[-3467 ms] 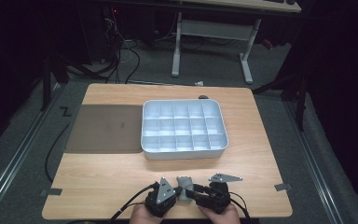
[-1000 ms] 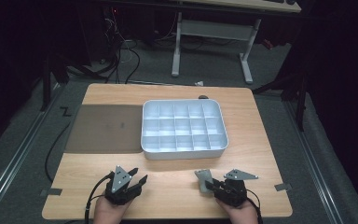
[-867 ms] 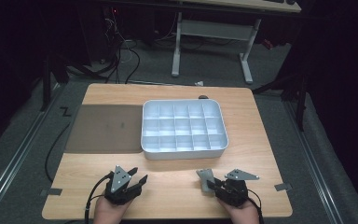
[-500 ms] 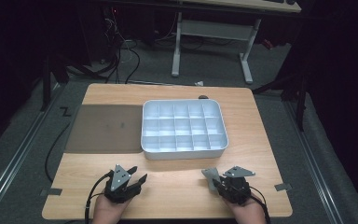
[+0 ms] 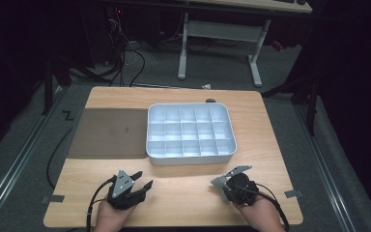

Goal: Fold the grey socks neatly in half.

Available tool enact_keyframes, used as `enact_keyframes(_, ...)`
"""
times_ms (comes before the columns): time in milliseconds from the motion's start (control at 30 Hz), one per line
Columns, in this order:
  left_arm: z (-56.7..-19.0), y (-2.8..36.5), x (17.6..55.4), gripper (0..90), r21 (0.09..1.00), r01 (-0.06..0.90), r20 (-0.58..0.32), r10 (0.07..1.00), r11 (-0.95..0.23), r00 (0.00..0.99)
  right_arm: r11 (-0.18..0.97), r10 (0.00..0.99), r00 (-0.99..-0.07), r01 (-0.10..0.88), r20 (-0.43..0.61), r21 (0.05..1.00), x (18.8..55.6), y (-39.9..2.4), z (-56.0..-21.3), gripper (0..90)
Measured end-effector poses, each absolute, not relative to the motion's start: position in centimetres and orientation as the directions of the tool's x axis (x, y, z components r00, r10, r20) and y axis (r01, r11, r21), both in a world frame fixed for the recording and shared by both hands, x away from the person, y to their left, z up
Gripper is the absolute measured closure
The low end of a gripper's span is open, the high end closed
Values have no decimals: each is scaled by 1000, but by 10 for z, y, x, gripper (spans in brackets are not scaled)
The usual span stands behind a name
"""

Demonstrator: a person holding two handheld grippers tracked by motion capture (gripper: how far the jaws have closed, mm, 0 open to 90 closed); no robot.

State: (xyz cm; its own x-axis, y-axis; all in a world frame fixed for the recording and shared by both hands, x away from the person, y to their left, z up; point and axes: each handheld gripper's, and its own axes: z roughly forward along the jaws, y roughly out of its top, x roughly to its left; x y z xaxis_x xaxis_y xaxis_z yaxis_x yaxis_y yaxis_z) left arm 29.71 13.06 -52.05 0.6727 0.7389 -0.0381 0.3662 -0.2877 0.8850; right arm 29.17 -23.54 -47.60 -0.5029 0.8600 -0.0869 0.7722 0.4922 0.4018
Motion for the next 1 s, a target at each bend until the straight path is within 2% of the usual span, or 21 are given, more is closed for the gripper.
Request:
enact_keyframes(67, -520, 131, 297, 480, 885, 368, -41, 738, -286, 673, 512, 850, -519, 766, -96, 389, 293, -235, -475, 744)
enact_keyframes(100, -520, 131, 297, 477, 888, 370, -51, 739, -275, 672, 541, 835, -540, 765, -108, 349, 296, -233, -473, 744)
enact_keyframes(333, -520, 138, 297, 475, 889, 379, -67, 745, -257, 664, 573, 817, -564, 775, -119, 265, 306, -227, -468, 745)
enact_keyframes(633, -518, 139, 296, 474, 891, 378, -68, 749, -252, 659, 566, 823, -558, 783, -108, 258, 317, -228, -452, 745)
enact_keyframes(1000, -519, 136, 295, 473, 889, 374, -63, 739, -264, 671, 527, 845, -530, 808, -65, 262, 339, -238, -415, 748)
